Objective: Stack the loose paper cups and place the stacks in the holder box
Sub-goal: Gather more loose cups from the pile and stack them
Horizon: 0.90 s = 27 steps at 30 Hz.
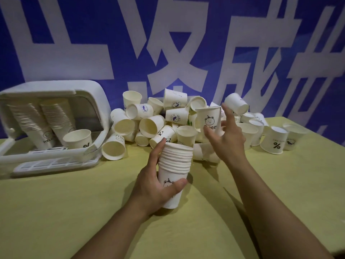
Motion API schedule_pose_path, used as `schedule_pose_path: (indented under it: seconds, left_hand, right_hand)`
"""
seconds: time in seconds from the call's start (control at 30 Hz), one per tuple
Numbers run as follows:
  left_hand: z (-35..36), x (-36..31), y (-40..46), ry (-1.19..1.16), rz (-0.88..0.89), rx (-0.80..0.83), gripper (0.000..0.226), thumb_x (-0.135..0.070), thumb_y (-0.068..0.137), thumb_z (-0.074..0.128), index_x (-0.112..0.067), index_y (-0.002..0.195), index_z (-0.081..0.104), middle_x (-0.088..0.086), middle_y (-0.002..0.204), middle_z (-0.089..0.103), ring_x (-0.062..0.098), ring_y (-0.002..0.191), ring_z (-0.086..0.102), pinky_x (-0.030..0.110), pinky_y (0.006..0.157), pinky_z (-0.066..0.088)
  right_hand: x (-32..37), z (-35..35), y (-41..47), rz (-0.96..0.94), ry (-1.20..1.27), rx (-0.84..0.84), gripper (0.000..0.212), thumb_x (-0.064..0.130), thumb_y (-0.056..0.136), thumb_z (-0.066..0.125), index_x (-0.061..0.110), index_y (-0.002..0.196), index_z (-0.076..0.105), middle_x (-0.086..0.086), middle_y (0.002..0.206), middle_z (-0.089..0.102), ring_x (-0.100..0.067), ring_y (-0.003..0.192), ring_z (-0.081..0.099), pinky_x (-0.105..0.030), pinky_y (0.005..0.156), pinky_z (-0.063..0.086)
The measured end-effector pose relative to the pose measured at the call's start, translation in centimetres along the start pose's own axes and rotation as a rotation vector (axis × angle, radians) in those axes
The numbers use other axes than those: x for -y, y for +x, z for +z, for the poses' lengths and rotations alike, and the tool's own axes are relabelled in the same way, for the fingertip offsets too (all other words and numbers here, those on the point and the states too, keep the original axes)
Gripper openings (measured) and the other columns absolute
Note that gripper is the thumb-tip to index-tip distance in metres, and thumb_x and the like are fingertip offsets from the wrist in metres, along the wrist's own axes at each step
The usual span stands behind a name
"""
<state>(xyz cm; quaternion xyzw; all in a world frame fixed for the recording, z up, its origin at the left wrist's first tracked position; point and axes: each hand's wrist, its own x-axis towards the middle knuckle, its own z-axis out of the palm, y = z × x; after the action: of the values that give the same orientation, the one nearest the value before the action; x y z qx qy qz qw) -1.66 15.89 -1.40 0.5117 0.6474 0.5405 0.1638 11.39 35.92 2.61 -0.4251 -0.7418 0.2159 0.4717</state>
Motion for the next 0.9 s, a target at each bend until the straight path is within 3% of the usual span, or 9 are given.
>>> schedule_pose_path:
  seconds: [0.07,0.13,0.27,0.33,0.47,0.57,0.63,0.73,0.9]
  left_hand:
    - [-0.1,-0.1,-0.1,0.035,0.011,0.018,0.105,-0.057,0.056,0.08,-0.079,0.135,0.015,-0.036,0.122,0.057,0.006,0.104,0.068,0.045,0.092,0.057]
    - [-0.3,-0.2,-0.3,0.067,0.024,0.041,0.105,-0.058,0.058,0.079,-0.079,0.136,0.012,-0.031,0.128,0.055,0.002,0.108,0.065,0.041,0.094,0.056]
    - [-0.7,-0.2,-0.5,0.098,0.022,0.023,0.107,-0.061,0.058,0.078,-0.081,0.134,0.005,-0.033,0.123,0.056,0.0,0.103,0.067,0.04,0.092,0.057]
    - [-0.9,-0.3,-0.4,0.1,0.018,-0.015,0.111,-0.062,0.057,0.076,-0.082,0.133,-0.002,-0.035,0.12,0.054,-0.002,0.102,0.066,0.034,0.09,0.057]
    - [-1.4,0.1,-0.2,0.03,0.009,-0.132,0.117,-0.062,0.058,0.077,-0.074,0.141,-0.004,-0.026,0.128,0.058,-0.008,0.107,0.062,0.021,0.087,0.051]
    - [-1.8,0.3,-0.2,0.039,0.013,-0.166,0.118,-0.062,0.057,0.076,-0.069,0.145,-0.002,-0.035,0.123,0.058,-0.011,0.11,0.06,0.025,0.091,0.051]
    - [-1.8,0.1,-0.3,0.042,0.01,-0.165,0.114,-0.063,0.056,0.077,-0.072,0.144,0.004,-0.036,0.127,0.055,-0.007,0.113,0.06,0.034,0.097,0.053]
    - [-1.8,-0.1,-0.4,0.015,0.011,-0.176,0.111,-0.061,0.057,0.078,-0.074,0.142,0.008,-0.022,0.137,0.057,0.004,0.118,0.062,0.046,0.101,0.053]
    - [-1.6,0.0,-0.4,0.002,-0.006,-0.141,0.11,-0.063,0.056,0.077,-0.075,0.141,0.008,-0.035,0.126,0.057,-0.009,0.107,0.062,0.032,0.093,0.055]
  right_hand:
    - [1.7,-0.5,-1.6,-0.031,0.225,0.057,0.079,0.043,0.086,0.073,0.047,0.147,0.023,0.009,0.116,0.061,-0.012,0.106,0.06,-0.041,0.093,0.049]
    - [3.4,-0.5,-3.3,-0.089,0.351,0.147,0.077,0.045,0.086,0.073,0.049,0.144,0.023,0.018,0.108,0.057,0.003,0.1,0.057,-0.02,0.08,0.045]
    - [5.2,0.5,-5.8,-0.154,0.444,0.33,0.07,0.053,0.079,0.067,0.063,0.13,0.021,0.021,0.109,0.057,0.015,0.1,0.055,-0.004,0.072,0.045]
    - [5.1,1.1,-6.2,-0.151,0.456,0.4,0.062,0.059,0.078,0.065,0.066,0.126,0.026,0.018,0.109,0.059,0.015,0.101,0.056,-0.003,0.075,0.045]
    - [4.3,1.8,-6.1,-0.216,0.499,0.405,0.039,0.06,0.084,0.051,0.044,0.118,0.061,0.015,0.111,0.067,-0.003,0.106,0.062,-0.027,0.09,0.051]
    - [4.0,1.8,-5.6,-0.281,0.47,0.387,0.033,0.053,0.09,0.049,0.039,0.11,0.07,0.015,0.114,0.065,-0.001,0.112,0.059,-0.014,0.091,0.044]
    - [3.4,1.7,-5.1,-0.324,0.327,0.335,0.034,0.051,0.09,0.053,0.035,0.113,0.072,0.015,0.116,0.064,-0.002,0.113,0.056,-0.016,0.094,0.042]
    - [1.7,1.5,-3.8,-0.35,-0.179,0.244,0.04,0.042,0.091,0.063,0.032,0.129,0.062,0.008,0.127,0.063,-0.017,0.121,0.049,-0.037,0.1,0.04]
    - [-0.4,1.1,-2.6,-0.131,-0.753,0.503,0.063,0.048,0.088,0.064,0.033,0.144,0.04,0.004,0.144,0.05,-0.028,0.13,0.037,-0.047,0.1,0.028]
